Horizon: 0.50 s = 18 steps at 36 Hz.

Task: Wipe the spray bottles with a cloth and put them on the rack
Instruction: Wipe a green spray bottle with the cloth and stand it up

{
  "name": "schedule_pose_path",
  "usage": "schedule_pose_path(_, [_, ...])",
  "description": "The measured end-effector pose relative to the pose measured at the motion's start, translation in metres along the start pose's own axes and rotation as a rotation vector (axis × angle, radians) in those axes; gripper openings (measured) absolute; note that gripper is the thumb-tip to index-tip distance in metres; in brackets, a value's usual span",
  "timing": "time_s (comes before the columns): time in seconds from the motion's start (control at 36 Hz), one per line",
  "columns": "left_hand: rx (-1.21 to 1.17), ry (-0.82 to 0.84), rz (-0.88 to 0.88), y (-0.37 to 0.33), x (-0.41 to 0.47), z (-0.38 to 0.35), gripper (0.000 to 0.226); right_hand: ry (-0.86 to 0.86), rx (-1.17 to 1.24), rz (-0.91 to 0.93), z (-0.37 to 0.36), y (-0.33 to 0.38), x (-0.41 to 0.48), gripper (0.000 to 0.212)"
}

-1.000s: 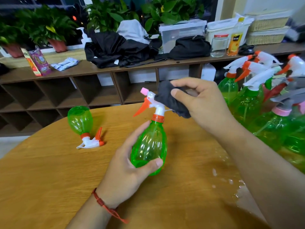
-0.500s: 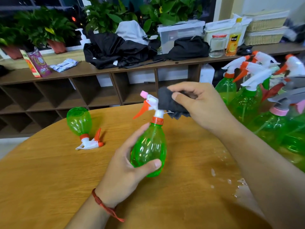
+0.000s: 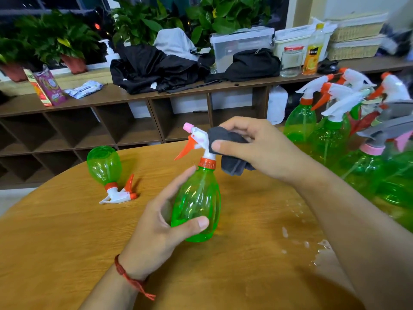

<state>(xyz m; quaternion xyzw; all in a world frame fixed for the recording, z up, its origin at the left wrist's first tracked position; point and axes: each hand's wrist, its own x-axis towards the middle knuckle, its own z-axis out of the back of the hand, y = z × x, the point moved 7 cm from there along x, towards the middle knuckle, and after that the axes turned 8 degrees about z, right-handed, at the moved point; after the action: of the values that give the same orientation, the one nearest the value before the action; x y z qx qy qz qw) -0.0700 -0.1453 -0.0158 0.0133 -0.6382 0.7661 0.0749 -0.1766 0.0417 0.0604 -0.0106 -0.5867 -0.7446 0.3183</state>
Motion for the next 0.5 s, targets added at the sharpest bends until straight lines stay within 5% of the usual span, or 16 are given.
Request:
schedule_pose_path(0.31, [0.078,0.146,0.021,0.006,-0.002,-0.007,0.090,0.094,-0.021,-0.246,-0.008,-0.010,-0.007,0.041])
schedule_pose_path(0.5, [0.349,-0.048,-0.007,-0.002,-0.004,-0.018,0.111,-0.156,0.123,-0.172,-0.016,-0.001,-0.008,0.030])
